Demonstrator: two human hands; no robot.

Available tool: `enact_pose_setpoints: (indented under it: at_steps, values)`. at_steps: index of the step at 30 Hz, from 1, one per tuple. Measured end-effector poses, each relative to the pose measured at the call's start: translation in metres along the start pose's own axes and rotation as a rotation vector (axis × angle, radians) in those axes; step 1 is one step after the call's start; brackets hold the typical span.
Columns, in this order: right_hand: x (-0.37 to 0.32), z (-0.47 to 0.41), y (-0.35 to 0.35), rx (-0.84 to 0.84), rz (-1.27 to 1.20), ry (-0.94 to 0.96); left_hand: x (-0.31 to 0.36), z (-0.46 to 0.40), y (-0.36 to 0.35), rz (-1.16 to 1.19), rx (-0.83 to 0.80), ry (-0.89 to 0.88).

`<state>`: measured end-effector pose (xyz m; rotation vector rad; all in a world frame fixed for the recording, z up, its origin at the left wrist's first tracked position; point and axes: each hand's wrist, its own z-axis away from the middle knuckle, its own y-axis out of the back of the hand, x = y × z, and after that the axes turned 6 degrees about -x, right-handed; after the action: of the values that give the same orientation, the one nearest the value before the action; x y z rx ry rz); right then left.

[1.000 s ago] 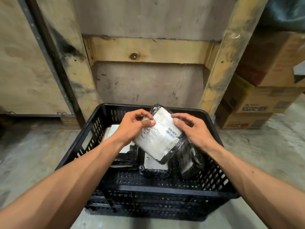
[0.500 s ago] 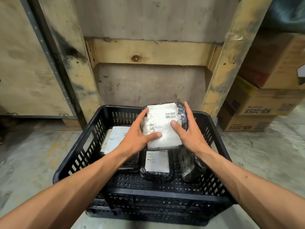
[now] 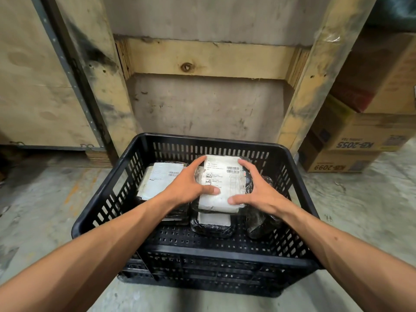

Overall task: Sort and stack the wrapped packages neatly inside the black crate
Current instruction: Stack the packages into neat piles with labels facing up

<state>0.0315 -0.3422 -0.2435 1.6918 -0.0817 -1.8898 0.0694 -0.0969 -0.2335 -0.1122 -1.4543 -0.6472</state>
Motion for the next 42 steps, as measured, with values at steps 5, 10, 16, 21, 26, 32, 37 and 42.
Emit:
enact_pose_setpoints:
  at_steps: [5,10,16,21,26,32,37,42]
  values:
    - [0.012,-0.004,-0.001,-0.137,0.055,-0.146,-0.017,-0.004,-0.012,-0.14,-0.106,0.149]
    - [0.022,-0.012,-0.008,-0.204,0.107,-0.253,-0.024,-0.014,-0.023,-0.314,-0.156,0.23]
    - [0.03,-0.032,-0.003,-0.23,0.124,-0.278,-0.023,-0.034,-0.025,-0.46,-0.311,0.377]
    - [0.047,-0.051,-0.009,-0.263,0.221,-0.325,-0.012,-0.052,-0.034,-0.712,-0.367,0.501]
    - [0.054,-0.065,-0.013,-0.272,0.305,-0.343,-0.007,-0.069,-0.037,-0.931,-0.399,0.604]
    - [0.054,-0.067,-0.024,-0.255,0.3,-0.371,-0.006,-0.081,-0.041,-1.127,-0.373,0.556]
    - [0.054,-0.068,-0.026,-0.291,0.344,-0.382,-0.015,-0.077,-0.03,-1.119,-0.274,0.419]
    - [0.054,-0.067,-0.021,-0.329,0.39,-0.376,-0.015,-0.069,-0.026,-1.064,-0.34,0.421]
